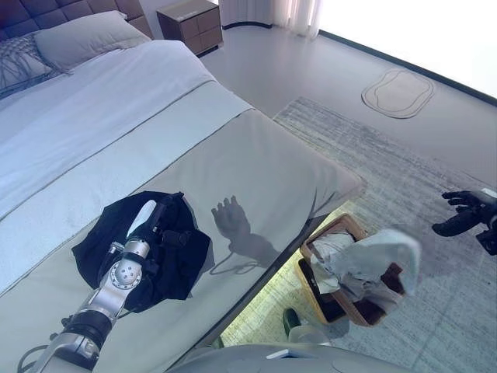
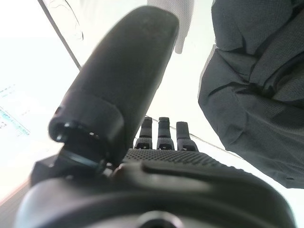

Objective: Pick up the clothes from the bed and place them into the basket

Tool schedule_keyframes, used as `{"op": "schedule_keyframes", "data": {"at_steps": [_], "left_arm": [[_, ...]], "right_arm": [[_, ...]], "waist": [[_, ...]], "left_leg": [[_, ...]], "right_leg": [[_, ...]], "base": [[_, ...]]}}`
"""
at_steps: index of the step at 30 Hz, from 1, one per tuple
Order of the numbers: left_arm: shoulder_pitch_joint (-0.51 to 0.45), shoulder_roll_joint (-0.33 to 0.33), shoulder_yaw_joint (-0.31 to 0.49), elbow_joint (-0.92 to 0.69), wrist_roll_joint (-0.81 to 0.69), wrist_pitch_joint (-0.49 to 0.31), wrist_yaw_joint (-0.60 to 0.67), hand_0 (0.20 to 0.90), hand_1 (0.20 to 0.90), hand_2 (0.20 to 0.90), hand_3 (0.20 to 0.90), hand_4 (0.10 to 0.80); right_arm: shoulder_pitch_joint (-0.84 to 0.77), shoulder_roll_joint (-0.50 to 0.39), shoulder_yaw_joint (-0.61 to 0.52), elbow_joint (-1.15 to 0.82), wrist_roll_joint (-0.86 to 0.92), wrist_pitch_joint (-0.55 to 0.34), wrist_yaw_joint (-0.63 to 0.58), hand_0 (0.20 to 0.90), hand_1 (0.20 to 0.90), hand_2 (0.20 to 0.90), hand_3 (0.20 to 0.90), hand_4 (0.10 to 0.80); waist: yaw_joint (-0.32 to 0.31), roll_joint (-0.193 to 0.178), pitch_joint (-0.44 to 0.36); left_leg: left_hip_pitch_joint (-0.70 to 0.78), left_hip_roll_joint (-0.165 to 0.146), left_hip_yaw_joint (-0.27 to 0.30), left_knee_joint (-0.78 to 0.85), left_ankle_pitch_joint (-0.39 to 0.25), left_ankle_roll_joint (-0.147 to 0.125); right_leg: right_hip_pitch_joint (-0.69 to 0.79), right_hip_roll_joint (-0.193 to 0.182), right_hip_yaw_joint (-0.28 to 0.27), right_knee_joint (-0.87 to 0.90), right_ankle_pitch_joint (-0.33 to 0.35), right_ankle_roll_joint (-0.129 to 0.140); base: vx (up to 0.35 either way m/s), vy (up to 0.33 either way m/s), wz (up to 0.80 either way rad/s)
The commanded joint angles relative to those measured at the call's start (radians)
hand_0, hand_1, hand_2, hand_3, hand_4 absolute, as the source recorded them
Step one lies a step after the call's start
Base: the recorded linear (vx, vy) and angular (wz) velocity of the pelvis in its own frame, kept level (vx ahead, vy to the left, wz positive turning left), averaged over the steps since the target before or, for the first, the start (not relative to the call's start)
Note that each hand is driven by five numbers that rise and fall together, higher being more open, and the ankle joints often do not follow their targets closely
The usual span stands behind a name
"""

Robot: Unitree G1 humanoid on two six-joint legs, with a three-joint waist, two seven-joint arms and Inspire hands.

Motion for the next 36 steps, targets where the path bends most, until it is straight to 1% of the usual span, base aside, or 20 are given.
{"op": "schedule_keyframes", "data": {"at_steps": [1,5,9,11,14,16,17,19,21,23,25,27,32,36], "left_arm": [[-0.092,0.076,0.013,-0.076,-0.01,-0.048,0.04,0.9,0.9,0.9,0.9,0.8],[-0.091,0.066,0.014,-0.064,-0.003,-0.053,0.054,0.9,0.9,0.9,0.9,0.8],[-0.086,0.062,0.018,-0.064,0.001,-0.044,0.065,0.9,0.9,0.9,0.9,0.8],[-0.083,0.06,0.021,-0.065,-0.001,-0.041,0.072,0.9,0.9,0.9,0.9,0.8],[-0.077,0.052,0.027,-0.065,0.003,-0.038,0.079,0.9,0.9,0.9,0.9,0.8],[-0.071,0.048,0.03,-0.062,0.005,-0.044,0.083,0.9,0.9,0.9,0.9,0.8],[-0.059,0.036,0.031,-0.05,0.008,-0.05,0.096,0.9,0.9,0.9,0.9,0.8],[-0.051,0.025,0.036,-0.043,0.011,-0.057,0.101,0.9,0.9,0.9,0.9,0.8],[-0.039,0.013,0.042,-0.054,0.012,-0.063,0.111,0.9,0.9,0.9,0.9,0.8],[-0.026,-0.001,0.051,-0.067,0.014,-0.073,0.133,0.9,0.9,0.9,0.9,0.8],[-0.014,-0.011,0.059,-0.066,0.028,-0.064,0.14,0.9,0.9,0.9,0.9,0.8],[0.008,-0.012,0.072,-0.061,0.049,-0.044,0.135,0.9,0.9,0.9,0.9,0.8],[0.039,-0.009,0.104,-0.036,0.048,0.018,0.148,0.9,0.9,0.9,0.9,0.8],[0.076,-0.004,0.133,-0.055,0.047,0.02,0.126,0.9,0.9,0.9,0.9,0.8]], "right_arm": [[-0.114,-0.06,-0.01,-0.015,-0.013,-0.007,-0.081,0.9,0.9,0.9,0.9,0.8],[-0.117,-0.054,-0.006,-0.026,-0.043,0.02,-0.067,0.9,0.9,0.9,0.9,0.8],[-0.136,-0.059,0.015,-0.047,-0.047,-0.001,-0.095,0.9,0.9,0.9,0.9,0.8],[-0.156,-0.065,0.033,-0.078,-0.104,-0.024,-0.127,0.9,0.9,0.9,0.9,0.8],[-0.187,-0.074,0.064,-0.119,-0.132,-0.038,-0.149,0.9,0.9,0.9,0.9,0.8],[-0.203,-0.075,0.082,-0.147,-0.132,-0.029,-0.164,0.9,0.9,0.9,0.9,0.8],[-0.221,-0.075,0.094,-0.181,-0.136,-0.055,-0.177,0.9,0.9,0.9,0.9,0.8],[-0.248,-0.071,0.114,-0.216,-0.154,-0.037,-0.192,0.9,0.9,0.9,0.9,0.8],[-0.276,-0.061,0.137,-0.239,-0.192,-0.051,-0.221,0.9,0.9,0.9,0.9,0.8],[-0.313,-0.038,0.171,-0.261,-0.221,-0.073,-0.279,0.9,0.9,0.9,0.9,0.8],[-0.342,-0.018,0.2,-0.273,-0.245,-0.092,-0.317,0.9,0.9,0.9,0.9,0.8],[-0.38,0.003,0.234,-0.296,-0.264,-0.089,-0.337,0.9,0.9,0.9,0.9,0.8],[-0.429,0.039,0.288,-0.334,-0.291,-0.088,-0.325,0.9,0.9,0.9,0.9,0.8],[-0.477,0.08,0.34,-0.336,-0.305,-0.067,-0.302,0.9,0.9,0.9,0.9,0.8]], "waist": [[0.029,-0.032,-0.055],[0.03,-0.032,-0.053],[0.037,-0.034,-0.052],[0.045,-0.033,-0.049],[0.055,-0.033,-0.046],[0.06,-0.032,-0.045],[0.069,-0.032,-0.044],[0.085,-0.032,-0.041],[0.106,-0.033,-0.038],[0.137,-0.032,-0.034],[0.158,-0.033,-0.032],[0.187,-0.035,-0.032],[0.235,-0.038,-0.031],[0.286,-0.039,-0.02]], "left_leg": [[0.028,-0.007,-0.014,0.076,-0.129,0.003],[0.032,-0.007,-0.017,0.076,-0.128,0.002],[0.034,-0.007,-0.024,0.075,-0.125,0.002],[0.031,-0.007,-0.029,0.077,-0.123,0.0],[0.026,-0.008,-0.04,0.078,-0.122,-0.001],[0.024,-0.009,-0.048,0.077,-0.121,-0.001],[0.023,-0.011,-0.059,0.077,-0.12,-0.002],[0.021,-0.013,-0.074,0.08,-0.118,-0.003],[0.015,-0.016,-0.094,0.081,-0.117,-0.004],[0.009,-0.019,-0.117,0.081,-0.114,-0.006],[0.005,-0.022,-0.134,0.087,-0.112,-0.008],[0.001,-0.026,-0.163,0.089,-0.11,-0.01],[-0.015,-0.037,-0.209,0.108,-0.108,-0.012],[-0.036,-0.043,-0.252,0.137,-0.104,-0.015]], "right_leg": [[-0.066,0.029,-0.008,0.089,-0.025,-0.006],[-0.062,0.028,-0.011,0.092,-0.026,-0.006],[-0.056,0.026,-0.017,0.093,-0.028,-0.008],[-0.055,0.024,-0.024,0.098,-0.032,-0.009],[-0.053,0.023,-0.032,0.102,-0.037,-0.011],[-0.051,0.022,-0.038,0.105,-0.041,-0.012],[-0.047,0.021,-0.048,0.108,-0.046,-0.014],[-0.04,0.019,-0.059,0.11,-0.053,-0.018],[-0.032,0.016,-0.076,0.113,-0.062,-0.022],[-0.023,0.012,-0.103,0.114,-0.069,-0.027],[-0.012,0.009,-0.122,0.115,-0.074,-0.031],[0.003,0.005,-0.146,0.118,-0.085,-0.037],[0.017,-0.003,-0.184,0.137,-0.106,-0.048],[0.028,-0.01,-0.225,0.165,-0.128,-0.064]], "base": [[0.0,0.0,0.0],[0.003,0.008,0.02],[0.0,0.0,0.0],[0.0,0.0,0.0],[-0.002,0.006,0.01],[0.003,0.022,0.07],[0.023,0.03,0.09],[0.026,0.028,0.12],[0.008,0.016,0.17],[0.017,0.01,0.29],[0.056,-0.003,0.34],[0.076,-0.028,0.4],[0.073,-0.011,0.37],[0.104,0.008,0.38]]}}
